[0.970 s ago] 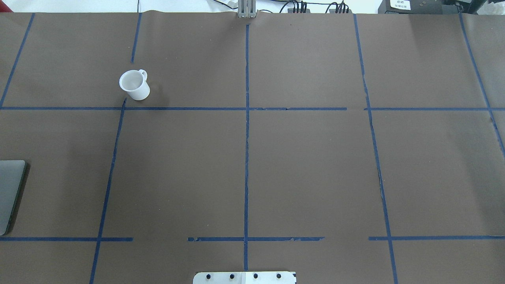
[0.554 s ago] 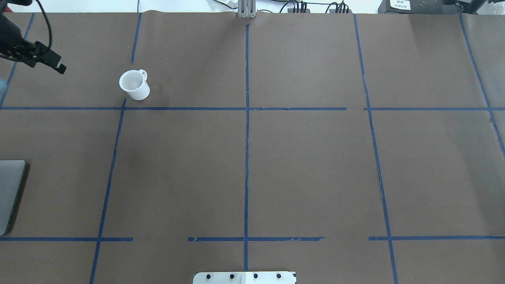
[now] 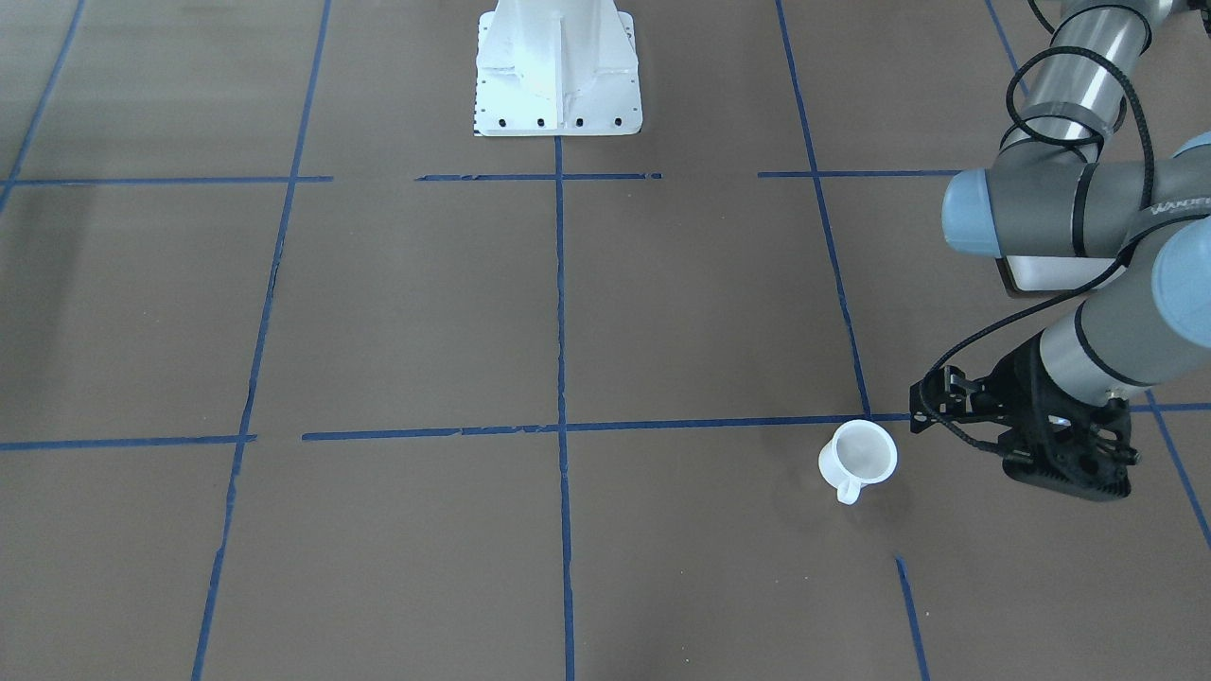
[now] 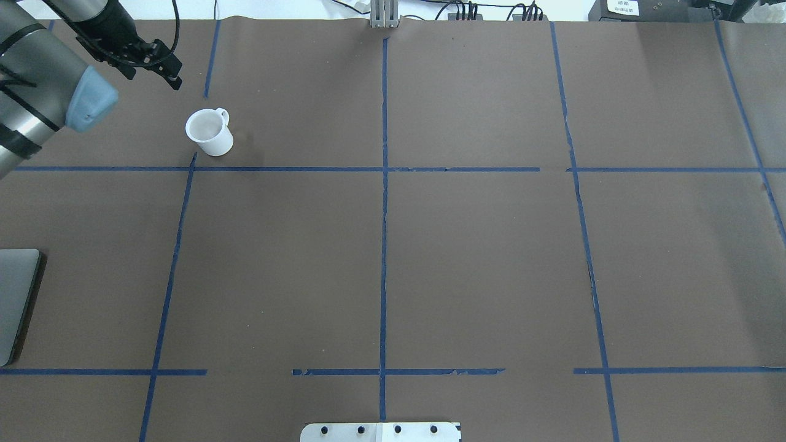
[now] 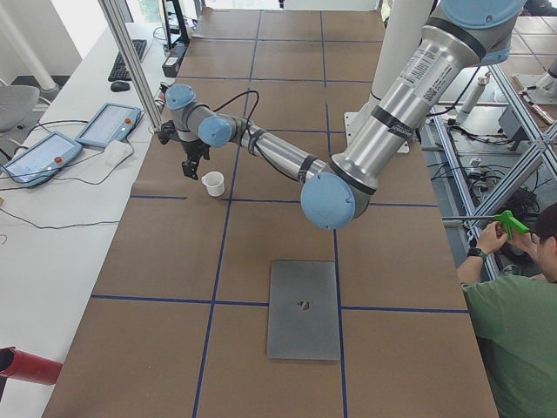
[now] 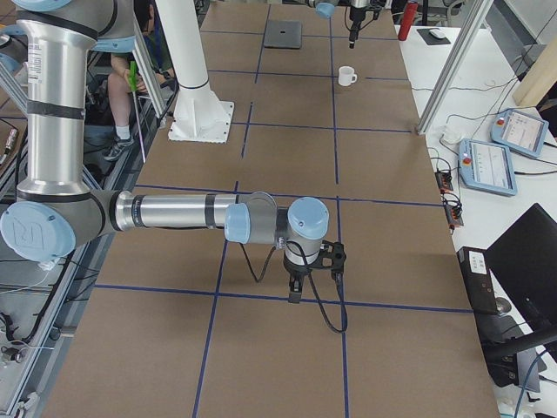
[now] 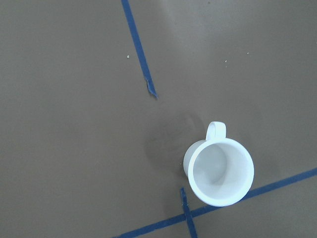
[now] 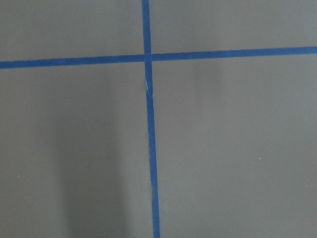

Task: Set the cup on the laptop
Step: 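Move the left gripper over the white mug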

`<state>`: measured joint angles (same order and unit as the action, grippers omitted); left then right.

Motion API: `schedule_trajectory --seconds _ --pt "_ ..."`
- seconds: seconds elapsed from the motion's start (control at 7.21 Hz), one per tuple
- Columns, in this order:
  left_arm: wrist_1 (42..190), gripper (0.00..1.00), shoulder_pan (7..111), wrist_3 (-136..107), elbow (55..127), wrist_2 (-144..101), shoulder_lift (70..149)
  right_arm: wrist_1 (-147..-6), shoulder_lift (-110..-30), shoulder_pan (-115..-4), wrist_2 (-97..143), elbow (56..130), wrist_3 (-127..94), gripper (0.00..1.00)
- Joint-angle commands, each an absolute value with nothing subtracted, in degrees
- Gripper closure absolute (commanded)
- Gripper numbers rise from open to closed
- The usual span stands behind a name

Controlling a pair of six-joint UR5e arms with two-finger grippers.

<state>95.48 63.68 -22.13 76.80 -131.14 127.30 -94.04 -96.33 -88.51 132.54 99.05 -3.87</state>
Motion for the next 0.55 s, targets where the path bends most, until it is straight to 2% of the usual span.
schedule_trajectory --seconds 0.0,0.14,0.42 --pt "96.58 0.0 61.1 -23.19 69.28 -130.78 132.18 -94.04 -96.33 -88.51 132.54 99.05 -3.87 0.0" --pt "104.86 0.0 59.52 -28.6 65.52 -130.78 132.36 -94.04 -96.33 -88.51 132.54 99.05 -3.87 0.0" --pt "110.64 0.0 57.14 -31.2 57.7 -129.56 135.42 -94.04 -96.33 -88.51 132.54 99.05 -3.87 0.0"
